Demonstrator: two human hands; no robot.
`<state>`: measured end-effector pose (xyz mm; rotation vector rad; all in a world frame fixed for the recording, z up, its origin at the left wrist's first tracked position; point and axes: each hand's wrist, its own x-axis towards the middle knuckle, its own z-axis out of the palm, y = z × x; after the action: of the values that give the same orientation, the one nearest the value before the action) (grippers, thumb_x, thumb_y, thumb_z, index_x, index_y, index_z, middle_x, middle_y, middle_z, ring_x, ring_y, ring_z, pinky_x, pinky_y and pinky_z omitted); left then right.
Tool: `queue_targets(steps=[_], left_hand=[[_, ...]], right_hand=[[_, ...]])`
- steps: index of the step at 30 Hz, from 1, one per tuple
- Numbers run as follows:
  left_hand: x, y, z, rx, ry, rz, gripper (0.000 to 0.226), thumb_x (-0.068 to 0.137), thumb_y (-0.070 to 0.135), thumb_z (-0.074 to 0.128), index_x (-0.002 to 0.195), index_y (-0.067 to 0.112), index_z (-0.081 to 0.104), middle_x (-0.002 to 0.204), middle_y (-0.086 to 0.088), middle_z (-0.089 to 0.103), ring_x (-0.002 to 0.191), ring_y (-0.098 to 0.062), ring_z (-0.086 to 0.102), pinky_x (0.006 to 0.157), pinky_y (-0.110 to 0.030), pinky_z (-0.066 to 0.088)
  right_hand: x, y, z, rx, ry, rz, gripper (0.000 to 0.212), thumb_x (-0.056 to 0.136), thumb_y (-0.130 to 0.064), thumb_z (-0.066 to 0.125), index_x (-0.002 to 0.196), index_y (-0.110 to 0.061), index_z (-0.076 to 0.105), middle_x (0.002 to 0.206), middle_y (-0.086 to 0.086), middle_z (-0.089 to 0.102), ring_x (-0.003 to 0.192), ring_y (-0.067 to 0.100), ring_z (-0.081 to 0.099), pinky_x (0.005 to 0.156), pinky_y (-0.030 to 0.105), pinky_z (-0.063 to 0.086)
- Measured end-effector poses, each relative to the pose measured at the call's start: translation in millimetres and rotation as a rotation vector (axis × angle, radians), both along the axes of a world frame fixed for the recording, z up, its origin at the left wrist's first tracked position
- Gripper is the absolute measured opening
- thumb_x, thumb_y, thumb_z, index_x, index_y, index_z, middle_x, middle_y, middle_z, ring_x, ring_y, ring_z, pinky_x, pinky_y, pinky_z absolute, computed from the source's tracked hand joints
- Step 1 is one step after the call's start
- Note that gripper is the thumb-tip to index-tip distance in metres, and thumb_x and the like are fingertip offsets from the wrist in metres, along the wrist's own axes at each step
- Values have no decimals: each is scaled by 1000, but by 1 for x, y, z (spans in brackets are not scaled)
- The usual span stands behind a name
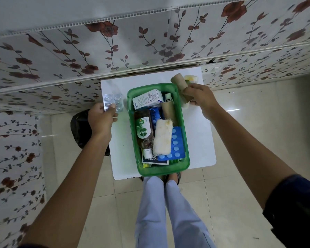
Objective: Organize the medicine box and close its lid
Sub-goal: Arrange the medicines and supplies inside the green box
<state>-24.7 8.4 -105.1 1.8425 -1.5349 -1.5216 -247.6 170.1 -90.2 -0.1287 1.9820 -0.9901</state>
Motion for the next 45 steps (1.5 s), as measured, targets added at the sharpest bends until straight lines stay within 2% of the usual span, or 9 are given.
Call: queue_targets(steps=[5,10,14,19,25,28,32,39,45], left_hand=[[-2,7,7,39,79,41,11,88,12,59,96,6,57,78,-3,60,60,-11,55,50,-16,49],[-6,8,32,-15,193,75,13,88,11,58,77,16,55,76,-2,60,58,-8,55,54,-19,49],[-6,22,57,-62,294,78,11,87,10,60,79,16,57,75,-2,61,58,-8,55,56,-20,49],[-1,48,72,-80,319,33,3,86,10,61,84,12,62,73,-3,63,57,-8,55,60,-20,52],[2,60,72,-78,270,13,13,91,13,54,93,2,61,74,-14,60,52,-7,61,59,-24,55],[5,59,73,-80,255,32,10,90,15,56,87,9,64,64,-3,65,50,-7,60,59,-25,54],[5,54,73,-86,243,83,8,89,16,58,83,14,64,48,11,63,49,-5,57,60,-24,53],[8,51,76,-108,219,68,23,86,11,62,106,1,61,75,-1,66,52,-3,58,56,-18,51],[8,78,77,-59,72,-409,12,84,15,63,89,23,70,67,6,69,56,-3,60,64,-25,53]], right_hand=[[-9,-2,12,-83,-50,87,32,62,-31,56,92,-25,64,82,-4,60,84,12,51,72,28,35],[-6,1,41,-141,229,16,37,63,-31,57,97,-23,69,86,-3,64,77,6,57,67,23,39],[34,8,68,-131,404,201,39,72,-38,60,107,-21,67,79,-10,66,64,-6,55,53,6,40],[91,7,62,148,687,512,55,81,-53,55,119,-14,53,110,10,62,99,27,53,78,37,47],[107,11,50,89,791,639,41,84,-25,55,125,-19,51,110,12,65,99,35,53,79,39,40],[117,7,48,129,860,726,36,84,-25,55,120,-19,56,99,11,70,96,34,57,77,38,36],[121,-7,44,28,853,705,37,82,-21,57,119,-13,57,103,14,69,99,35,57,79,41,45],[109,-26,40,-55,733,761,37,84,-7,45,116,-12,62,116,10,66,105,30,57,92,38,43],[83,8,68,-139,576,382,29,86,-6,49,106,-14,69,106,8,72,89,19,63,70,11,39]])
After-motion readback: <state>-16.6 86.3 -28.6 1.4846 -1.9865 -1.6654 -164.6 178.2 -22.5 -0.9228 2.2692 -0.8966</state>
